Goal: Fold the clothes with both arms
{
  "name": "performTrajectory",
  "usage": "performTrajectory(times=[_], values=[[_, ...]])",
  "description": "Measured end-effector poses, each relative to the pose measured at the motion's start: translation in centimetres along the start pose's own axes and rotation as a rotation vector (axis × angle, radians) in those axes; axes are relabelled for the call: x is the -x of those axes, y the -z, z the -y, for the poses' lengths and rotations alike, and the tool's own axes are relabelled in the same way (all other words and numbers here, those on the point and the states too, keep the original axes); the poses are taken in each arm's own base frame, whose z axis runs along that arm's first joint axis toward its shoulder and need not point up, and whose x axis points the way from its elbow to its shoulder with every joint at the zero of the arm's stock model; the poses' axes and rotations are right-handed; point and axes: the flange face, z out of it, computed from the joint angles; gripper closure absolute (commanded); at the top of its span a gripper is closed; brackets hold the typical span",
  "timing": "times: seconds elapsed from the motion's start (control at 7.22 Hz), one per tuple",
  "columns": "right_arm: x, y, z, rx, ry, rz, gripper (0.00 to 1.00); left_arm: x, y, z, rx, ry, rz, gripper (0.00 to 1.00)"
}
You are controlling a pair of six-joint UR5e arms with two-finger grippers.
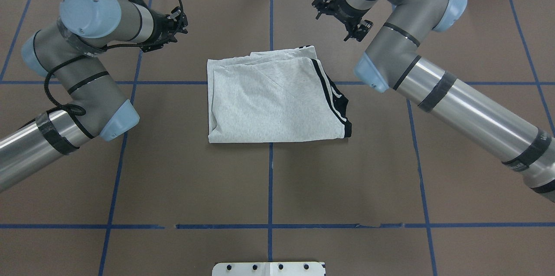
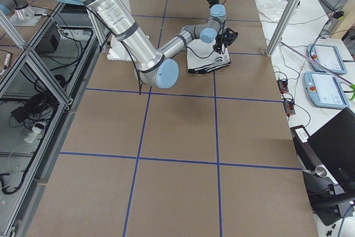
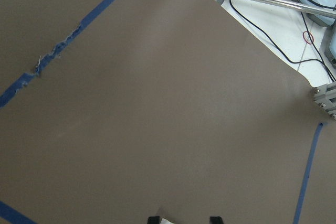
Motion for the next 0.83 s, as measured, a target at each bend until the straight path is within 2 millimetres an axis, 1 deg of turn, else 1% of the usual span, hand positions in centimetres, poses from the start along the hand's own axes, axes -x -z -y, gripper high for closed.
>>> performTrajectory(times=[0.14, 0.28, 0.42, 0.55, 0.69, 0.83], values=[[-2.2, 0.6, 3.2, 0.005, 0.035, -0.018, 0.0, 0.6, 0.3, 1.3, 0.011, -0.094, 0.006, 0.57], [-5.2, 1.1, 6.4, 0.004, 0.098, -0.04, 0.0, 2.3, 1.1, 3.4, 0.04, -0.221, 0.018, 0.57], [-9.1, 1.9, 9.4, 0.002, 0.184, -0.07, 0.0, 5.1, 2.7, 6.6, 0.082, -0.364, 0.025, 0.57], [-13.6, 3.5, 12.4, 0.008, 0.277, -0.099, 0.0, 8.6, 4.7, 10.9, 0.113, -0.506, 0.035, 0.57], [-18.8, 5.4, 15.1, 0.02, 0.364, -0.117, 0.0, 13.2, 6.8, 15.6, 0.12, -0.642, 0.066, 0.55], [-24.1, 7.3, 17.2, 0.032, 0.439, -0.127, 0.0, 17.4, 8.9, 20.0, 0.125, -0.761, 0.113, 0.49]])
